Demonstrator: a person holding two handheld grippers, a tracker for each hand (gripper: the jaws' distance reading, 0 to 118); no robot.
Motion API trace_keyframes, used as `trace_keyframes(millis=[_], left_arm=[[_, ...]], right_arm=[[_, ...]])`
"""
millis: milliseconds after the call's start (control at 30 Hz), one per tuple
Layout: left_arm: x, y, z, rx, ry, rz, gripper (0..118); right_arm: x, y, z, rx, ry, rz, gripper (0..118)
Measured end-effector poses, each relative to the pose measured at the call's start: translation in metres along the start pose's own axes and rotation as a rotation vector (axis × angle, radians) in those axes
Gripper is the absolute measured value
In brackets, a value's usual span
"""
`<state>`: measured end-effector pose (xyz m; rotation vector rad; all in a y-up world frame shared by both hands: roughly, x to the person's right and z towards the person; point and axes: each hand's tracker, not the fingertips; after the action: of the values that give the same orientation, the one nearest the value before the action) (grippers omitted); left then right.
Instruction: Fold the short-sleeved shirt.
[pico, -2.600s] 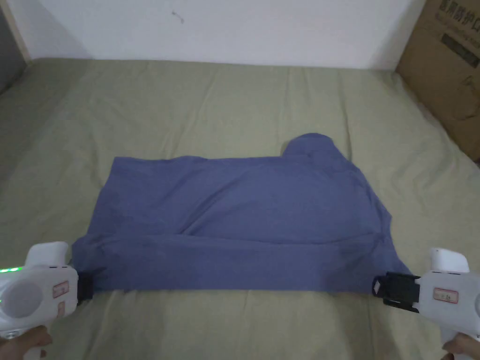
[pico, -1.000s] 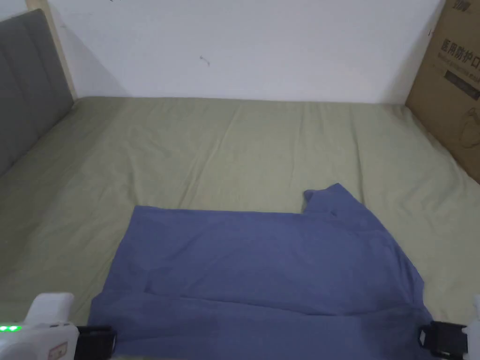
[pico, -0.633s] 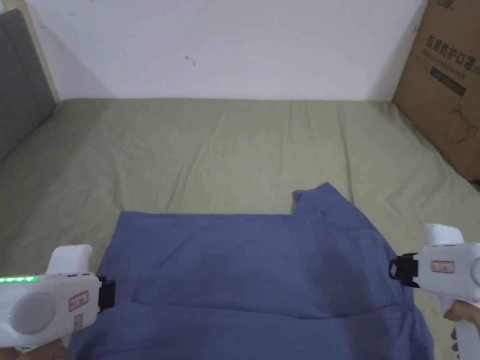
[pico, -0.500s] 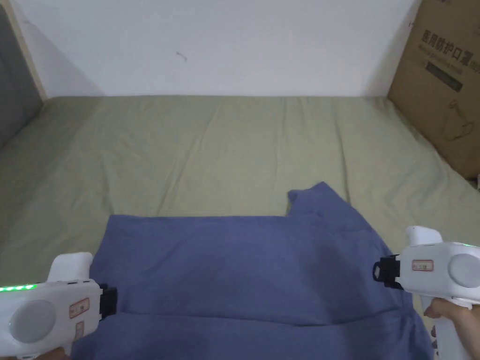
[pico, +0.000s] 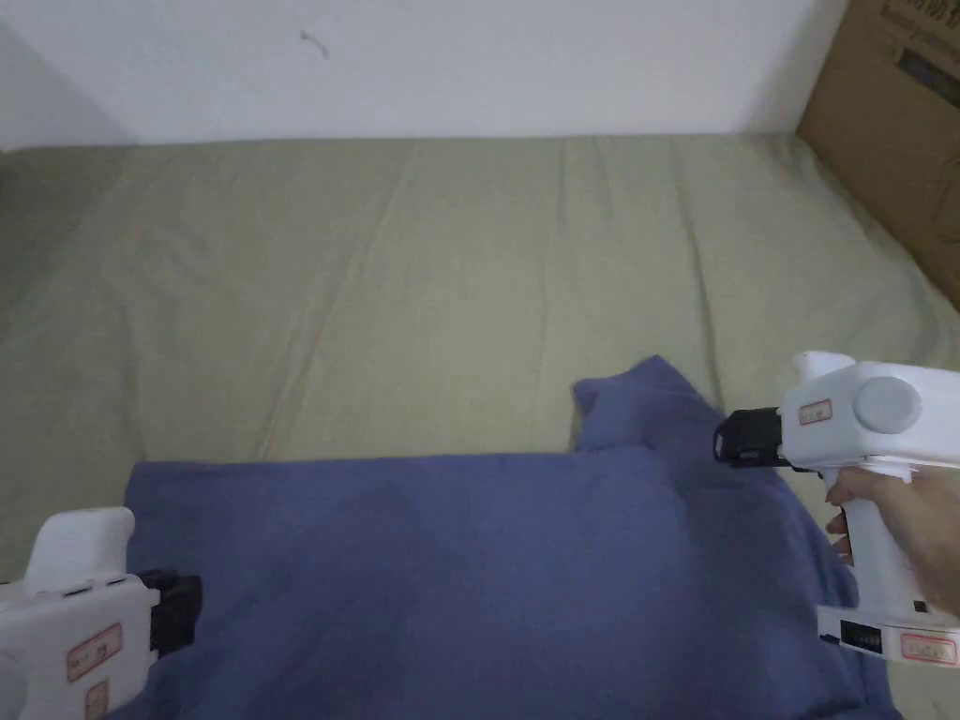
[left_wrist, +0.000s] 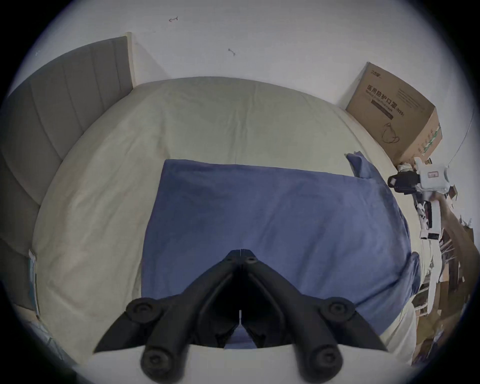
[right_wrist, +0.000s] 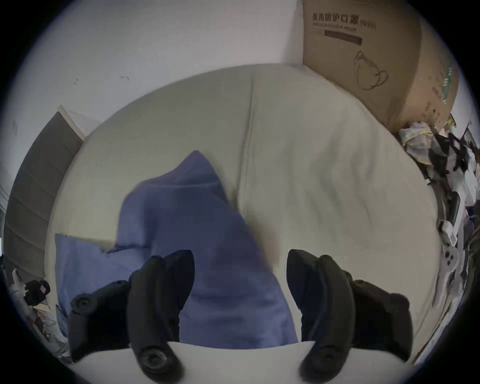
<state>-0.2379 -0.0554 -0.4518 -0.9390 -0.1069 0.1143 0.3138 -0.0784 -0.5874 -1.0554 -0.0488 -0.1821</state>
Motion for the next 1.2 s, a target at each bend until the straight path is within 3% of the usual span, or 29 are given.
trace_keyframes(millis=[100,233,267,300,333,367,400,500,633,667,700,733,767,800,967,1033,1133,1167,1200], left_arm=[[-0.002,-0.001,-0.010,-0.022,0.005,-0.002,0],[-0.002,-0.004,-0.015,-0.049,0.000,-0.005,0],[-0.001,-0.005,-0.016,-0.054,0.000,-0.007,0],[0.002,-0.005,-0.014,-0.054,0.001,-0.009,0],[0.003,-0.006,-0.014,-0.053,0.001,-0.011,0],[0.004,-0.006,-0.013,-0.053,0.000,-0.008,0],[0.004,-0.006,-0.011,-0.050,-0.005,-0.002,0],[0.002,-0.005,-0.005,-0.047,-0.014,0.016,0],[-0.009,0.008,0.000,-0.009,0.001,0.028,1],[-0.016,0.016,-0.002,-0.005,-0.003,0.040,13],[-0.025,0.025,-0.006,0.003,-0.006,0.066,33],[-0.031,0.033,-0.008,0.040,0.007,0.099,62],[-0.036,0.040,-0.013,0.055,0.011,0.107,101],[-0.043,0.051,-0.022,0.056,0.017,0.127,117],[-0.068,0.101,-0.081,0.042,0.035,0.155,110],[-0.068,0.109,-0.103,-0.009,0.106,0.122,100],[-0.068,0.108,-0.129,-0.061,0.068,0.112,93],[-0.069,0.105,-0.138,-0.093,0.086,0.125,80],[-0.069,0.103,-0.145,-0.122,0.141,0.093,75]], right_arm=[[-0.001,-0.005,-0.026,-0.082,-0.055,0.053,80],[-0.004,-0.010,-0.019,-0.045,-0.037,0.053,74],[-0.006,-0.010,-0.014,-0.029,-0.050,0.075,55],[-0.007,-0.009,-0.009,-0.019,-0.057,0.090,27],[-0.007,-0.008,-0.006,-0.025,0.018,0.057,1],[-0.011,-0.009,-0.001,-0.038,0.013,0.008,1],[-0.020,-0.013,0.001,-0.028,0.049,0.036,1],[-0.035,-0.013,0.008,-0.012,-0.054,0.168,1],[-0.031,-0.005,0.025,0.024,-0.012,0.102,1],[-0.030,-0.004,0.028,0.032,-0.008,0.096,1],[-0.027,-0.002,0.030,0.030,-0.007,0.093,1],[-0.026,-0.001,0.031,0.031,-0.007,0.091,1],[-0.025,-0.001,0.032,0.031,-0.009,0.092,1],[-0.024,-0.001,0.032,0.028,-0.013,0.097,1],[-0.017,-0.001,0.025,0.017,-0.020,0.100,1],[-0.016,-0.002,0.021,0.013,-0.020,0.096,1],[-0.015,0.000,0.014,0.003,-0.019,0.093,1],[-0.015,-0.001,0.013,0.003,-0.021,0.095,1],[-0.014,-0.001,0.012,0.001,-0.021,0.093,1]])
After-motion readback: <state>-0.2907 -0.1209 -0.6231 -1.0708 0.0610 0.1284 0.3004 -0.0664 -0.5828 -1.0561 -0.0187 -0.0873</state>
